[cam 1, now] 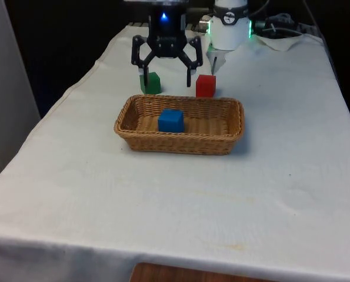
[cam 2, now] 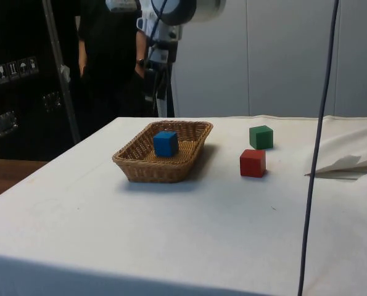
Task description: Pick up the blue cube and place it into the basket.
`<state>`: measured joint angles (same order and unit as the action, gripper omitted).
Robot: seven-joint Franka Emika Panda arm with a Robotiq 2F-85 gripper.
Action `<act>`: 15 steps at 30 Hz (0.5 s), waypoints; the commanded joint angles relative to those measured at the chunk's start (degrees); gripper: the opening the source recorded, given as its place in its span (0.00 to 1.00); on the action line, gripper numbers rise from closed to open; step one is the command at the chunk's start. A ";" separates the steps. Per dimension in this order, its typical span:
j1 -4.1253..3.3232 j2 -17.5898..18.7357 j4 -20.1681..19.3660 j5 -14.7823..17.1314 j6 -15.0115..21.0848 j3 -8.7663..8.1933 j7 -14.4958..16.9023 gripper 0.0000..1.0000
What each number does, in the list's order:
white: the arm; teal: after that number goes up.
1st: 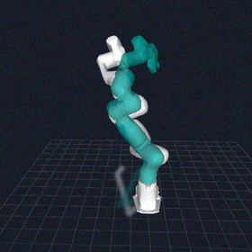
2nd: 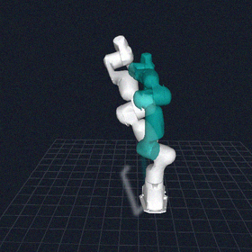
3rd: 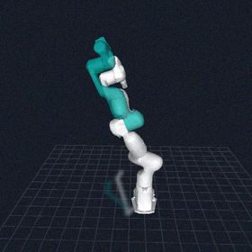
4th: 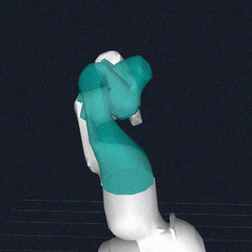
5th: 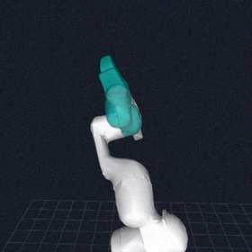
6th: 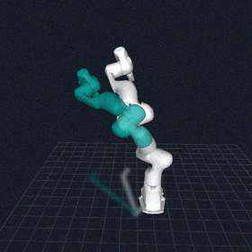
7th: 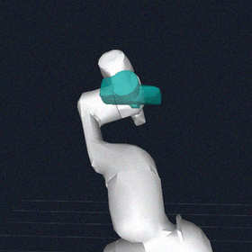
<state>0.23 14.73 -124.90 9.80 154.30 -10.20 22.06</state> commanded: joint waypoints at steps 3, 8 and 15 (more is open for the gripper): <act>-0.23 -0.40 1.15 -0.80 -1.95 -0.46 -0.74 1.00; -0.23 -0.40 2.29 -0.92 -3.78 -0.52 -0.97 1.00; 0.00 -0.46 4.93 -0.17 -7.85 -0.40 -0.57 1.00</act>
<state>0.23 14.27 -119.98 9.63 146.45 -10.60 21.49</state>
